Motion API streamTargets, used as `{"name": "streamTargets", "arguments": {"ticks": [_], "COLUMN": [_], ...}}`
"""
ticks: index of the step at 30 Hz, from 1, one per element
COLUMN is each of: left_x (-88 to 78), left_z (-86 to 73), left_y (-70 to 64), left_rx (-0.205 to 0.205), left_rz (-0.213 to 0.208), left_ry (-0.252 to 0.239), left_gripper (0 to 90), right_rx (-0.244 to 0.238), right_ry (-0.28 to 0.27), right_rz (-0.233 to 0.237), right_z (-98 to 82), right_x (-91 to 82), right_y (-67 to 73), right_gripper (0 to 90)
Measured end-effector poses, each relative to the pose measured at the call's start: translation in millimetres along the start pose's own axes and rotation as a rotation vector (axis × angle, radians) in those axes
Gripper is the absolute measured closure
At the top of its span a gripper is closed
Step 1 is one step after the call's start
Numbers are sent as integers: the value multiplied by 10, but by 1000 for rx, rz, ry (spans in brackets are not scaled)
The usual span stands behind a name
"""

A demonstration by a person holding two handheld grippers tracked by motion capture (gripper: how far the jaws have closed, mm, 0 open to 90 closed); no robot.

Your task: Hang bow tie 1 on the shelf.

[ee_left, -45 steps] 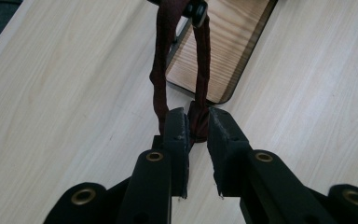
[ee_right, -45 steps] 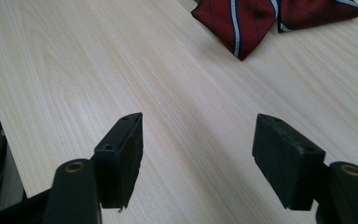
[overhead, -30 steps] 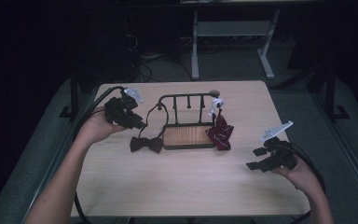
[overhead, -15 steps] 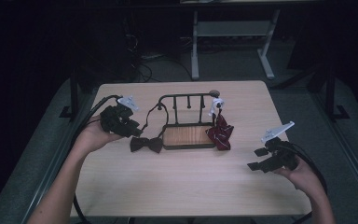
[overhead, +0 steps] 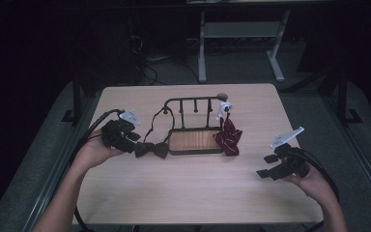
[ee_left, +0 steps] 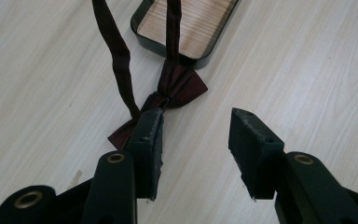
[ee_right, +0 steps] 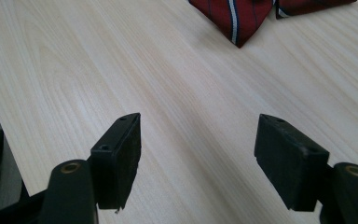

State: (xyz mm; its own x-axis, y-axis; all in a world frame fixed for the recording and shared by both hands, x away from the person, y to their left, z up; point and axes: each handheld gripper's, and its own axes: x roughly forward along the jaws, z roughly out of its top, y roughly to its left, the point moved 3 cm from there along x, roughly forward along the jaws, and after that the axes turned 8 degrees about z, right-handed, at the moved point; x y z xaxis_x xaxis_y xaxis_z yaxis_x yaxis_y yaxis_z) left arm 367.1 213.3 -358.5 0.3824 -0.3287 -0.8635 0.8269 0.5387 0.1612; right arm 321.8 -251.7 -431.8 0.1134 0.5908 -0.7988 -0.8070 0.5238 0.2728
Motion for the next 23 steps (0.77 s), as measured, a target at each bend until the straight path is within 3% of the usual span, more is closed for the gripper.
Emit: {"name": "streamTargets", "arguments": {"ticks": [23], "left_x": [183], "left_z": [-384], "left_y": [-202], "left_rx": [-3], "left_rz": [-4], "left_ry": [-10], "left_gripper": [471], "right_rx": [-9], "right_ry": [13], "right_rz": [12], "right_z": [-3], "right_x": [28], "right_y": [20], "right_gripper": [313]}}
